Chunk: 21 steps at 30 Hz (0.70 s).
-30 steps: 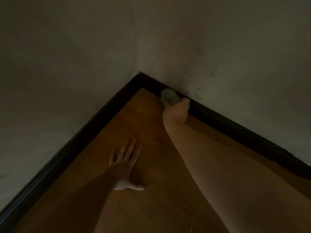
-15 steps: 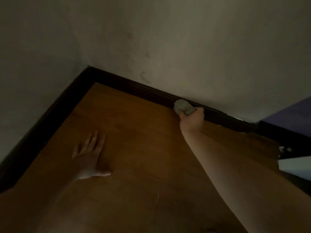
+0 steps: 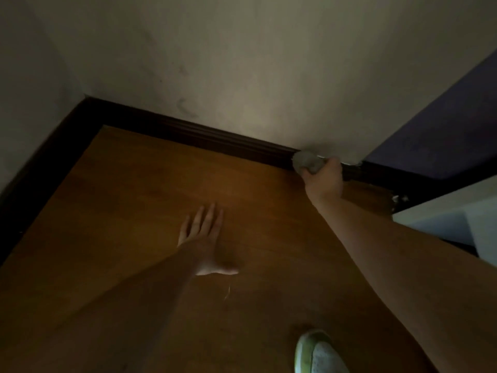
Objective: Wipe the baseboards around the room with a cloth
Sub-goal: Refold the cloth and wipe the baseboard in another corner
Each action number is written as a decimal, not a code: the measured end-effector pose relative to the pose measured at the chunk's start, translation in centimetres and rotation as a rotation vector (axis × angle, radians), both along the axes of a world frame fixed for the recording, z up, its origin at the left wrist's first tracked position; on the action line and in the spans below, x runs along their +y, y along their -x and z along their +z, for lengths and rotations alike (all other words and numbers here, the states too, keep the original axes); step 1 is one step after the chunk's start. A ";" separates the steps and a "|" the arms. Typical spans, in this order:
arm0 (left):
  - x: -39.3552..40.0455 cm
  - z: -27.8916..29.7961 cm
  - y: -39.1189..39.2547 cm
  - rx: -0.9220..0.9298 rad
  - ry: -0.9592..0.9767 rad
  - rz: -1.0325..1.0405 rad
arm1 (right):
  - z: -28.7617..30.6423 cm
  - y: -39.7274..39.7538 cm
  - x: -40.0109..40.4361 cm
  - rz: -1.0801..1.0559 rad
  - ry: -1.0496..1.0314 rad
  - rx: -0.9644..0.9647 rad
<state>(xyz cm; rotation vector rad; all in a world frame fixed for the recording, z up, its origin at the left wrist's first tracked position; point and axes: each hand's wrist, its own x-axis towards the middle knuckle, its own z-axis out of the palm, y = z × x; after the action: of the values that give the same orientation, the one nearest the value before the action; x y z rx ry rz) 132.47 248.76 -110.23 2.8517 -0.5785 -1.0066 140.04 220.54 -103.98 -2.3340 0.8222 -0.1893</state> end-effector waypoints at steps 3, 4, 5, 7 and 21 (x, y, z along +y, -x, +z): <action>0.2 -0.1 0.0 -0.011 0.023 0.019 | 0.3 -1.5 3.3 0.068 -0.117 -0.052; 0.3 -0.1 0.0 -0.008 0.034 0.025 | 0.3 -2.1 4.6 0.080 -0.148 -0.064; 0.3 -0.2 0.0 -0.016 0.046 0.028 | 0.1 -2.7 6.0 0.093 -0.184 -0.079; 0.2 -0.4 -0.1 -0.033 0.054 0.027 | -0.2 -3.7 8.5 0.131 -0.248 -0.098; -0.2 -0.2 0.1 -0.052 0.015 0.056 | 0.9 1.4 -5.6 -0.148 -0.182 -0.012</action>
<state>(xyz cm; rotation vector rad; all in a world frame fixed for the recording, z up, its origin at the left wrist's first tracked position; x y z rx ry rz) 132.33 248.57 -110.45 2.8717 -0.5051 -0.9180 138.63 214.98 -103.09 -2.1021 0.9660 -0.1842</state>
